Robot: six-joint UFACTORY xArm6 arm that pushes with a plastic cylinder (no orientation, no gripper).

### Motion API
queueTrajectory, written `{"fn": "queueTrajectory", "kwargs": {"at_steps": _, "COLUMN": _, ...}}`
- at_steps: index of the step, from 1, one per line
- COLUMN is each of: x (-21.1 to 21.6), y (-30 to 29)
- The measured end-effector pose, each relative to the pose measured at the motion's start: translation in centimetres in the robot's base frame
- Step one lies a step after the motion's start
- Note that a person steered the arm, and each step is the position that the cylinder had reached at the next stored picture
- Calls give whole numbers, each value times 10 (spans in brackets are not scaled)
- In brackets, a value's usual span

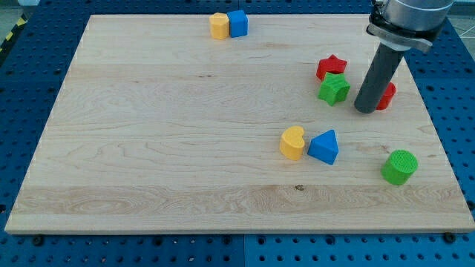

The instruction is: Move the red star towards the top center

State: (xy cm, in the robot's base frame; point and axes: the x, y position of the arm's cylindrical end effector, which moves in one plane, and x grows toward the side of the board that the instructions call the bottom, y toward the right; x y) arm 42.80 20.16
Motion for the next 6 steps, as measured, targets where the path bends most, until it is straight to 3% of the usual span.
{"fn": "queueTrajectory", "kwargs": {"at_steps": 2, "x": -30, "y": 26}}
{"fn": "queueTrajectory", "kwargs": {"at_steps": 3, "x": -46, "y": 1}}
{"fn": "queueTrajectory", "kwargs": {"at_steps": 6, "x": -115, "y": -155}}
